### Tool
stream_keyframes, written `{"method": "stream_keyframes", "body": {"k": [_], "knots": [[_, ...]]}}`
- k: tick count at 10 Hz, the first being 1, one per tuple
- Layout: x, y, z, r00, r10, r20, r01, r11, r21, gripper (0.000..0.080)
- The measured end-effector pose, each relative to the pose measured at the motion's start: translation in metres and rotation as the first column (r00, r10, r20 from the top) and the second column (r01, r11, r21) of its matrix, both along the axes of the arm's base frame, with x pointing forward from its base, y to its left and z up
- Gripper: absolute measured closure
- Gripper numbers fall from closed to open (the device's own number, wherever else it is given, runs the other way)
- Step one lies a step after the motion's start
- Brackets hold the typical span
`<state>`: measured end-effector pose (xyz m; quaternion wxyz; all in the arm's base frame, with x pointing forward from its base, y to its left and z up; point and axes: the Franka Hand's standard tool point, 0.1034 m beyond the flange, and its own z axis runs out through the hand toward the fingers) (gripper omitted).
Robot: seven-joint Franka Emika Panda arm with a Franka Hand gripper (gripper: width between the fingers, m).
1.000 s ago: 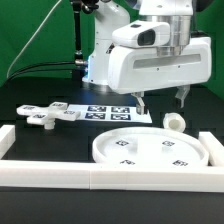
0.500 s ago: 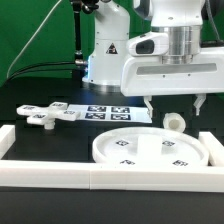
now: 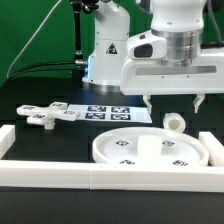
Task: Assemble round table
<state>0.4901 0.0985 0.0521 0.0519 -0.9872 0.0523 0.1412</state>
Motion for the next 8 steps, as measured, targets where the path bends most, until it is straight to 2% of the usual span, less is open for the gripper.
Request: {"method": "stream_keyframes", "body": {"k": [5,8], "knots": [[-0.006,0.001,-0.003,0.951,-0.005,-0.308,0.022,0.998,0.053,0.015],[-0.013,0.003,-0.013,0.89,0.023,-0.455,0.01,0.998,0.069,0.015]]}}
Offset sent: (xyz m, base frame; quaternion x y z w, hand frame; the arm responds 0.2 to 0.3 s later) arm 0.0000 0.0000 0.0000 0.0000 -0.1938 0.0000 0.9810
